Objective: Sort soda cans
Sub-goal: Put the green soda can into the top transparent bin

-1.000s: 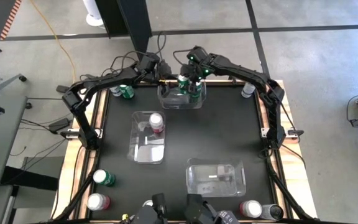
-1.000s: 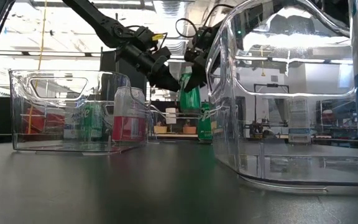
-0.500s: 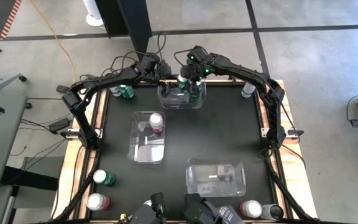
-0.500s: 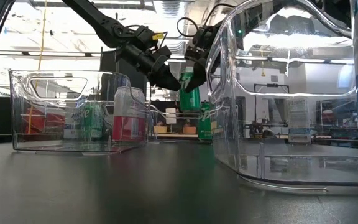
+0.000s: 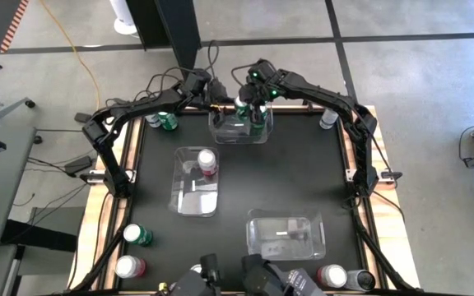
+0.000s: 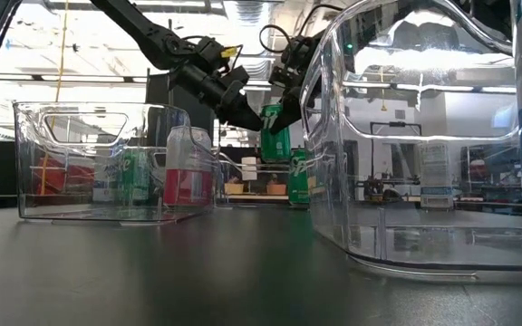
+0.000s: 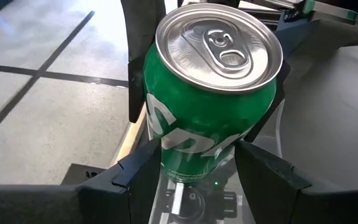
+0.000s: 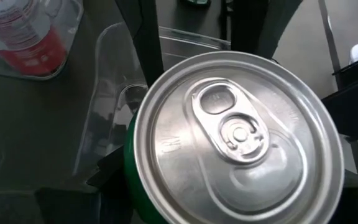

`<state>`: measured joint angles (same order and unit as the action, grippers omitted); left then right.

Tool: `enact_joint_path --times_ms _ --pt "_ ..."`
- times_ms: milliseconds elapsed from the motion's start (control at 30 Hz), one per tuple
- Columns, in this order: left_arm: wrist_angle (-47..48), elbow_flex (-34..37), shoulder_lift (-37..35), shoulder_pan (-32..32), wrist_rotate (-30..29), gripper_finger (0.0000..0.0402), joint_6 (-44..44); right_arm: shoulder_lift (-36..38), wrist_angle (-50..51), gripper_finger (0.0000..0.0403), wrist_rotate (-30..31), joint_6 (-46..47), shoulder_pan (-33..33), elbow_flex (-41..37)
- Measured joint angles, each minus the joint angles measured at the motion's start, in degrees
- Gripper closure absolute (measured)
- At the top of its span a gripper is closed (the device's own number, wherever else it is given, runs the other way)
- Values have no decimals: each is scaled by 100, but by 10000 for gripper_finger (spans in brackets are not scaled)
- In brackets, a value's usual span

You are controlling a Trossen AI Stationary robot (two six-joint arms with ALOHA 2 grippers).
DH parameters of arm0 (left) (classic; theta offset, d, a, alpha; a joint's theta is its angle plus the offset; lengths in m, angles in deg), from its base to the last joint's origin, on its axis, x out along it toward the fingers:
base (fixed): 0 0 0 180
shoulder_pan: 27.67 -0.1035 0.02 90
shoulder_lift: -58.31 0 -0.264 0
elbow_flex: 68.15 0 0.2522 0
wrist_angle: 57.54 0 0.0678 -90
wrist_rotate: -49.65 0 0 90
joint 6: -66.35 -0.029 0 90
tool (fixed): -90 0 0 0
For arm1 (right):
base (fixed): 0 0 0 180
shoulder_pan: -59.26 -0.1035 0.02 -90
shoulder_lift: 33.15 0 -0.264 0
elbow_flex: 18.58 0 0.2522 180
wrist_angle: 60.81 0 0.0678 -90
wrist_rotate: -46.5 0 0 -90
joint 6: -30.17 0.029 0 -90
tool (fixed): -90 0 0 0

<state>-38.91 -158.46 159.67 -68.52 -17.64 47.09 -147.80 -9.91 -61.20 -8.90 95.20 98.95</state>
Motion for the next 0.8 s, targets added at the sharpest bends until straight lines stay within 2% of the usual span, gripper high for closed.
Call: enact_joint_path --times_ms 567,800 --pt "-117 0 -342 -62 -27 201 -26 15 -8 96 -11 175 26 12" --pt "-440 -26 -600 -37 -85 201 -47 -4 44 96 -63 169 0 4"
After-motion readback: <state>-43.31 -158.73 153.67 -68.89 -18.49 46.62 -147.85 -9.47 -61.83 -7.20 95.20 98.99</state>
